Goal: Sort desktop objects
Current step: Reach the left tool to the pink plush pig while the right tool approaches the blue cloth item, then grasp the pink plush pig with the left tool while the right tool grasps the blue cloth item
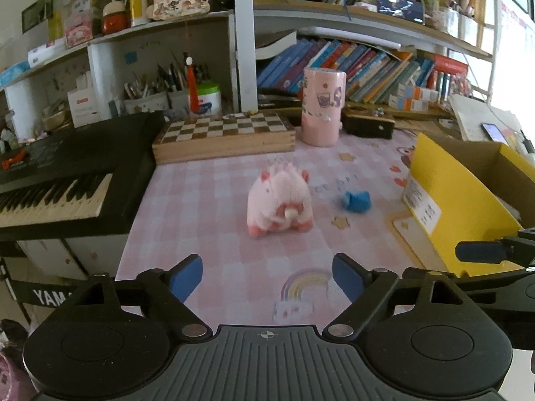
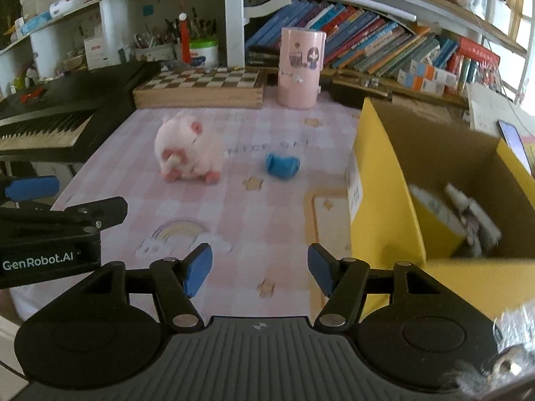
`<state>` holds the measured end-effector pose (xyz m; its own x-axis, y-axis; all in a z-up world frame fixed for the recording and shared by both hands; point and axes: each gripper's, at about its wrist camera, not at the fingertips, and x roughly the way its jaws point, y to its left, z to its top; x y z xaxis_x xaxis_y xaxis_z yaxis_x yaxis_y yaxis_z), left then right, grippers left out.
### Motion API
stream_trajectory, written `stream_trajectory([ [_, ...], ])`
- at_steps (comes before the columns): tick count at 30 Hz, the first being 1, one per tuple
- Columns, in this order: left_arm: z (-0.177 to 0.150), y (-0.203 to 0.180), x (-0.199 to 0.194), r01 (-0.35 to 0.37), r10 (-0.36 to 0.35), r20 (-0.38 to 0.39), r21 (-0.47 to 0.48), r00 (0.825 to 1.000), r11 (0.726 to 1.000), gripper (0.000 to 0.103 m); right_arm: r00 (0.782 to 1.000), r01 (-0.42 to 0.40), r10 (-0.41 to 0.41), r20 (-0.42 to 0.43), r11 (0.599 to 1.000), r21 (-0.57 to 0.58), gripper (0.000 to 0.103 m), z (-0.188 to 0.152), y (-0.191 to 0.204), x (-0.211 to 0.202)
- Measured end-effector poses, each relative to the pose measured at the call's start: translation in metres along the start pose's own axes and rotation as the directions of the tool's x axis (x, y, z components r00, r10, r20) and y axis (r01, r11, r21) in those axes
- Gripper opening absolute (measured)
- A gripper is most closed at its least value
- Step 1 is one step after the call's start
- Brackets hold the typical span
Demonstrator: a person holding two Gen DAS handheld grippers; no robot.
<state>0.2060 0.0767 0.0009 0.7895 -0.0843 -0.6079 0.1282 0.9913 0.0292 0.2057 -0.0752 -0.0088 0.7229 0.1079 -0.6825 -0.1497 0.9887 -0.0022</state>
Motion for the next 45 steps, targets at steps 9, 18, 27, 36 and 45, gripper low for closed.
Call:
stream_trajectory([
  [9,0.032,-0.007,0.041,-0.049,0.049,-0.015,-0.033,0.999,0.998,0.087,1.000,-0.028,0.028,0.000,0.999,-0.023,0.060,0.038,-0.021,0.041],
  [18,0.058,-0.008,0.078,-0.073,0.071,-0.026,-0.071,0.997,0.995,0.087,0.998,-0.066,0.066,-0.004,0.997,-0.043,0.063,0.072,-0.032,0.081],
  [27,0.067,-0.021,0.116,-0.065,0.060,-0.077,-0.053,0.995,0.996,0.087,0.994,-0.089,0.086,-0.069,0.996,-0.031,0.063,0.082,-0.034,0.118],
  [36,0.066,-0.012,0.145,-0.086,0.073,-0.143,-0.092,0.987,0.992,0.087,0.993,-0.057,0.056,-0.101,0.998,-0.008,0.064,0.085,-0.036,0.143],
  [45,0.065,-0.006,0.145,-0.043,0.027,-0.138,-0.114,0.990,0.993,0.059,0.993,-0.030,0.030,-0.118,1.000,-0.005,0.061,0.087,-0.034,0.163],
])
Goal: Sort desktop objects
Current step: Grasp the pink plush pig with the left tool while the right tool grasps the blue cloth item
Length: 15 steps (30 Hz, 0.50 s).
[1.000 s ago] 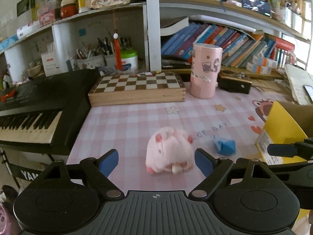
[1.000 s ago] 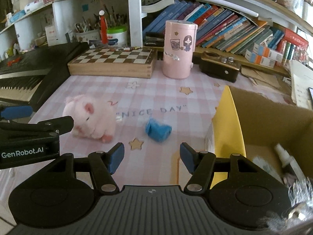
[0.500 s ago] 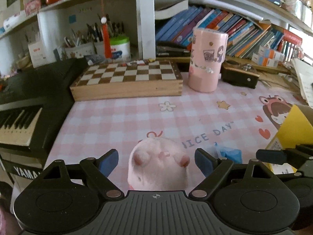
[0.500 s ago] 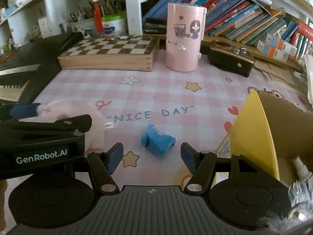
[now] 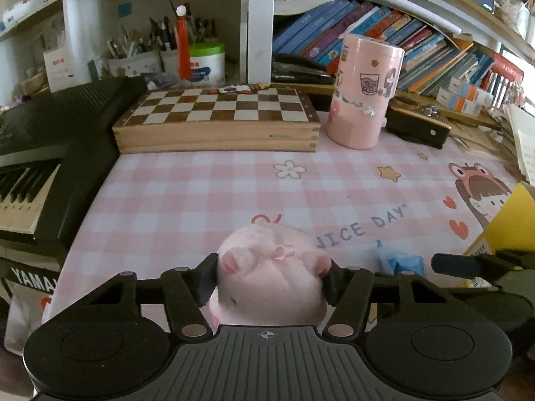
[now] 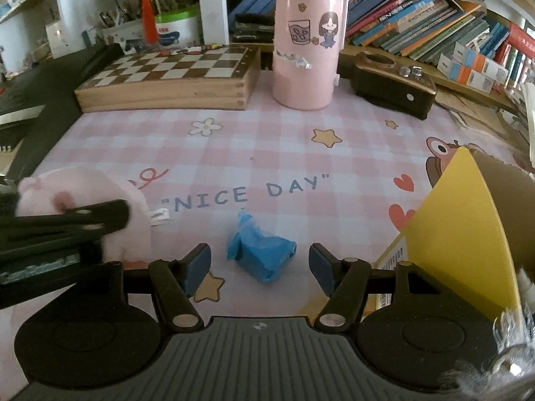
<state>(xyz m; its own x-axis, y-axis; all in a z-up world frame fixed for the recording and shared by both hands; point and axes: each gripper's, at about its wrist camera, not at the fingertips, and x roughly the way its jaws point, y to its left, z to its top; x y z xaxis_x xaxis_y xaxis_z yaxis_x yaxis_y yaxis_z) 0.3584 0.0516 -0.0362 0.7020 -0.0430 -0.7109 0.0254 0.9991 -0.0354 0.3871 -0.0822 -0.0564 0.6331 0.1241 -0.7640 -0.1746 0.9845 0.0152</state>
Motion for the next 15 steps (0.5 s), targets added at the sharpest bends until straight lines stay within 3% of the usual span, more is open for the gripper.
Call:
stream_trajectory([
  [3,-0.002,0.000,-0.003,-0.012,0.012,0.003,0.013,1.000,1.000,0.057,1.000,0.014,-0.014,-0.006,1.000,0.008,0.055,0.000,-0.002,0.007],
  [5,-0.003,0.002,-0.005,-0.020,0.020,0.002,0.008,1.000,1.000,0.056,1.000,0.008,-0.008,-0.017,1.000,0.012,0.043,0.000,-0.003,0.010],
  [15,-0.007,0.016,-0.026,-0.028,0.029,0.021,-0.057,0.999,0.998,0.055,0.999,-0.034,0.036,0.040,0.999,-0.038,0.039,0.001,0.003,-0.005],
])
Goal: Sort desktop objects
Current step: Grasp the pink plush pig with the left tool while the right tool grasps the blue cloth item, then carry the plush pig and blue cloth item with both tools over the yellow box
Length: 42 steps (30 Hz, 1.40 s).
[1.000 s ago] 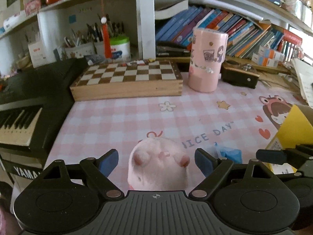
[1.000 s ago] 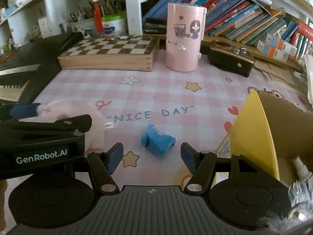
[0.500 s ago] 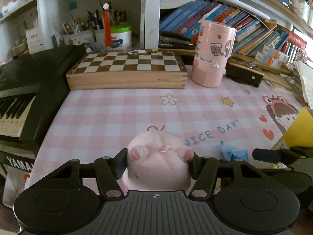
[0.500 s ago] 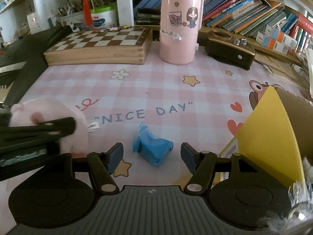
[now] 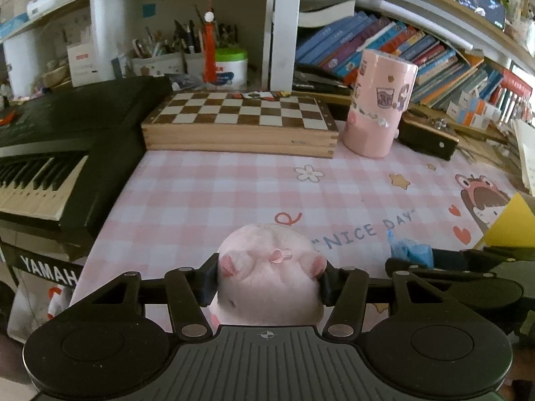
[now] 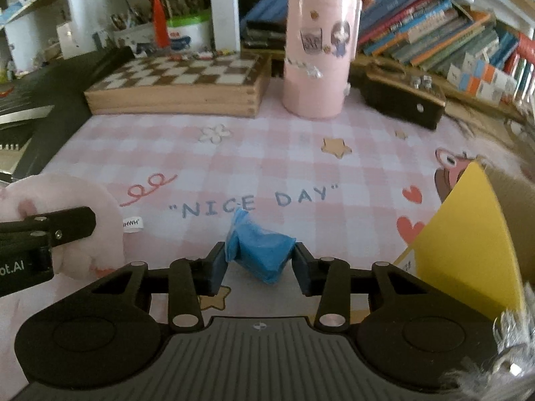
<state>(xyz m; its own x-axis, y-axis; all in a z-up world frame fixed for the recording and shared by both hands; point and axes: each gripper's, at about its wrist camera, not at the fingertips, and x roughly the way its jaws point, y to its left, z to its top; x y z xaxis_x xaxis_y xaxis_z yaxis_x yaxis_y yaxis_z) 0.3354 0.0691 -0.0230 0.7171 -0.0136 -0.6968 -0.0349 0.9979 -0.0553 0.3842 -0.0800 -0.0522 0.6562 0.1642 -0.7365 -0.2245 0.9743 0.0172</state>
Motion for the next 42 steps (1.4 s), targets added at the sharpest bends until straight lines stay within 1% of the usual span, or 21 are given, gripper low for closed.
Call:
stream_trajectory([
  [8,-0.004,0.009,-0.033,0.001,0.001,0.048,-0.034,0.999,0.999,0.055,0.998,-0.021,0.022,0.066,0.999,-0.025,0.039,-0.003,0.005,-0.030],
  [13,-0.008,0.014,-0.056,0.010,-0.008,0.083,-0.030,0.997,0.999,0.055,0.995,-0.032,0.034,0.089,0.999,-0.017,0.039,-0.007,0.010,-0.053],
  [17,-0.017,0.017,-0.076,0.032,-0.030,0.105,-0.018,0.994,0.999,0.055,0.995,-0.043,0.044,0.094,0.999,-0.011,0.039,-0.015,0.014,-0.072],
  [22,-0.032,0.021,-0.100,0.048,-0.048,0.117,0.003,0.992,0.999,0.055,0.994,-0.047,0.048,0.094,0.999,-0.017,0.039,-0.034,0.022,-0.098],
  [30,-0.058,0.035,-0.128,0.073,-0.073,0.121,0.010,0.990,0.997,0.055,0.995,-0.039,0.040,0.093,0.999,-0.005,0.039,-0.062,0.041,-0.131],
  [35,-0.080,0.045,-0.149,0.083,-0.085,0.121,0.021,0.989,0.996,0.055,0.995,-0.031,0.030,0.092,1.000,0.003,0.039,-0.085,0.057,-0.150],
  [42,-0.116,0.062,-0.181,0.083,-0.085,0.099,0.026,0.991,0.996,0.055,0.997,-0.031,0.031,0.073,1.000,0.005,0.039,-0.123,0.083,-0.177],
])
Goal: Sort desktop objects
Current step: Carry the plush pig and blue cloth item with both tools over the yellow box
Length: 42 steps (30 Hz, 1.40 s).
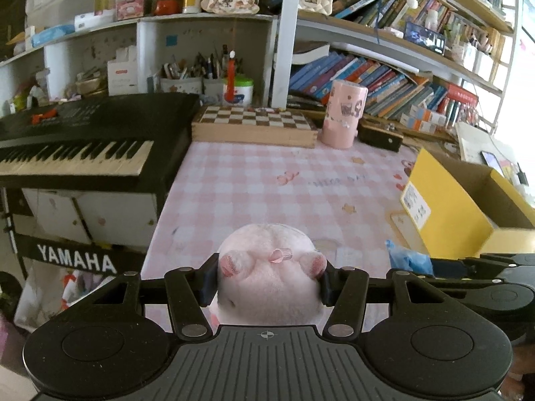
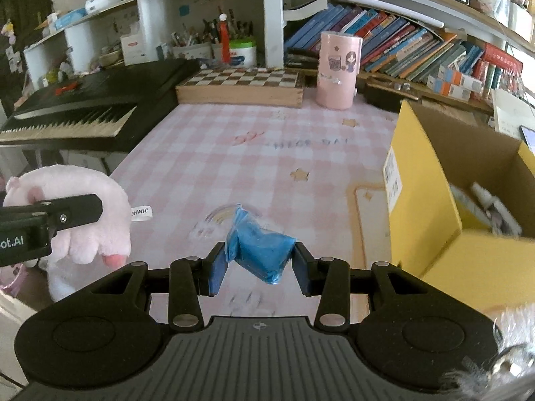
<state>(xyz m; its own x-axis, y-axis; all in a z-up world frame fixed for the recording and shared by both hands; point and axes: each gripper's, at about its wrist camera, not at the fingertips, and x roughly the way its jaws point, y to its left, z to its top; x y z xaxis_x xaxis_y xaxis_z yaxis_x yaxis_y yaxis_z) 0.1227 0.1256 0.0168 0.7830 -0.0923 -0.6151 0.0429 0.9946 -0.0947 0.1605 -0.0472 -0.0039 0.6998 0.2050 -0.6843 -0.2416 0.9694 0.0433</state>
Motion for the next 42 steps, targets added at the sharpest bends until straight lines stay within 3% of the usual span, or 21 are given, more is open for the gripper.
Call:
stream_trajectory([
  [9,-0.035,0.007,-0.033,0.019,-0.018,-0.031,0.044,0.999,0.999,0.055,1.000,0.014,-0.013,-0.013,0.999,0.043,0.039,-0.048,0.024,-0.034],
  [15,-0.050,-0.002,-0.043,0.077,-0.072,-0.060,0.092,0.996,0.993,0.055,0.999,0.046,-0.043,-0.029,0.995,0.088,0.039,-0.073,0.026,-0.053],
  [29,-0.057,-0.051,-0.042,0.233,-0.221,-0.080,0.201,0.972,0.951,0.055,0.983,0.186,-0.180,-0.046,0.961,0.203,0.039,-0.104,-0.009,-0.091],
  [42,-0.053,-0.115,-0.033,0.321,-0.304,-0.103,0.299,0.947,0.899,0.055,0.963,0.268,-0.265,-0.054,0.912,0.309,0.039,-0.116,-0.064,-0.109],
])
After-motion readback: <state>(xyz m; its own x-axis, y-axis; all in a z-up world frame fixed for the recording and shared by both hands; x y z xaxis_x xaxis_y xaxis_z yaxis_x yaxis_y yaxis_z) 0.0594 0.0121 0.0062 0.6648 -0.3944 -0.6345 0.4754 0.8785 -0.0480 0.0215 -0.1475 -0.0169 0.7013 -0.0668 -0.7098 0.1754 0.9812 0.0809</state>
